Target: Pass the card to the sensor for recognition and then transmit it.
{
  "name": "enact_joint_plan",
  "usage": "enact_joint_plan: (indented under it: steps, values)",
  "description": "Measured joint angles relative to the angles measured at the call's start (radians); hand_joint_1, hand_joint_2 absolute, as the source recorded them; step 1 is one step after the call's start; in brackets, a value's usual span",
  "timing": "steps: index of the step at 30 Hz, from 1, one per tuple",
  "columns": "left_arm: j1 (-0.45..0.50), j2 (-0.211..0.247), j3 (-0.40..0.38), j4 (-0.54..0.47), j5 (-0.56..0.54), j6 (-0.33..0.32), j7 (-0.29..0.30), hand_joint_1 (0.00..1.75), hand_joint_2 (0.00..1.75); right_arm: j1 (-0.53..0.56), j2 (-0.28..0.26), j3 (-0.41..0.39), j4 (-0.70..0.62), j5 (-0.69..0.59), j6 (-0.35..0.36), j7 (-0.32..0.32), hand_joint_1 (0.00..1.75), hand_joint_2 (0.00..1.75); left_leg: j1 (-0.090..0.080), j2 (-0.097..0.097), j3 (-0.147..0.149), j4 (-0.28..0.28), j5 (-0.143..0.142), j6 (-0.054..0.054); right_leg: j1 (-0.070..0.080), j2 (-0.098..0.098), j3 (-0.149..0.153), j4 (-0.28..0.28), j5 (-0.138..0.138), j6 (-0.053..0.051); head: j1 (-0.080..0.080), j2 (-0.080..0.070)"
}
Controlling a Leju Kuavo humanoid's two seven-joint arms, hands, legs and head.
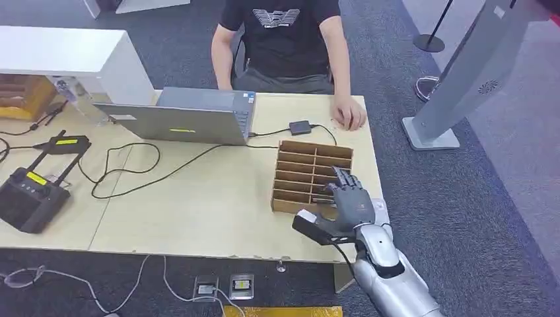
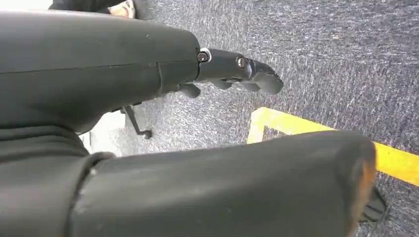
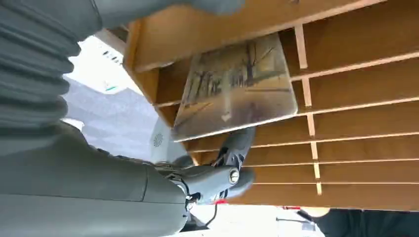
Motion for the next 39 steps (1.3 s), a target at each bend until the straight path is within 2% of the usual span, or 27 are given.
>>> enact_joint_plan:
  steps: [9, 10, 14, 21, 35, 39]
  values:
    - [0.000, -0.006, 0.000, 0.000, 0.007, 0.003, 0.000, 0.00, 0.00, -0.005, 0.005, 0.000, -0.003, -0.009, 0.015, -0.005, 0.00, 0.00, 0.000, 0.000, 0.000, 0.000, 0.000, 0.000, 0.000, 0.000, 0.000, 0.000, 0.000, 0.000, 0.000, 0.000]
    - [0.000, -0.006, 0.000, 0.000, 0.008, 0.004, 0.000, 0.00, 0.00, -0.006, 0.006, 0.000, -0.003, -0.010, 0.015, -0.005, 0.00, 1.75, 0.000, 0.000, 0.000, 0.000, 0.000, 0.000, 0.000, 0.000, 0.000, 0.000, 0.000, 0.000, 0.000, 0.000]
    - [-0.001, -0.009, 0.000, 0.000, 0.008, 0.004, 0.000, 0.00, 0.00, -0.006, 0.010, 0.000, -0.003, -0.010, 0.020, -0.007, 0.00, 1.75, 0.000, 0.000, 0.000, 0.000, 0.000, 0.000, 0.000, 0.000, 0.000, 0.000, 0.000, 0.000, 0.000, 0.000]
    - [0.000, -0.009, 0.000, 0.000, 0.010, 0.004, 0.001, 0.00, 0.00, -0.010, 0.010, -0.002, -0.064, -0.016, 0.112, -0.016, 0.00, 1.75, 0.000, 0.000, 0.000, 0.000, 0.000, 0.000, 0.000, 0.000, 0.000, 0.000, 0.000, 0.000, 0.000, 0.000]
    - [-0.001, -0.016, 0.001, 0.000, 0.020, 0.009, 0.004, 0.00, 0.00, -0.002, 0.007, -0.017, -0.153, -0.014, 0.148, -0.034, 0.00, 1.75, 0.000, 0.000, 0.000, 0.000, 0.000, 0.000, 0.000, 0.000, -0.001, 0.000, 0.000, 0.000, 0.000, 0.000]
    - [-0.001, -0.018, 0.002, 0.000, 0.026, 0.013, 0.004, 0.00, 0.00, 0.023, -0.007, -0.017, -0.231, -0.019, 0.212, -0.028, 0.00, 1.75, 0.000, 0.000, 0.000, 0.000, 0.000, 0.000, 0.000, 0.000, -0.001, 0.000, 0.000, 0.000, 0.000, 0.000]
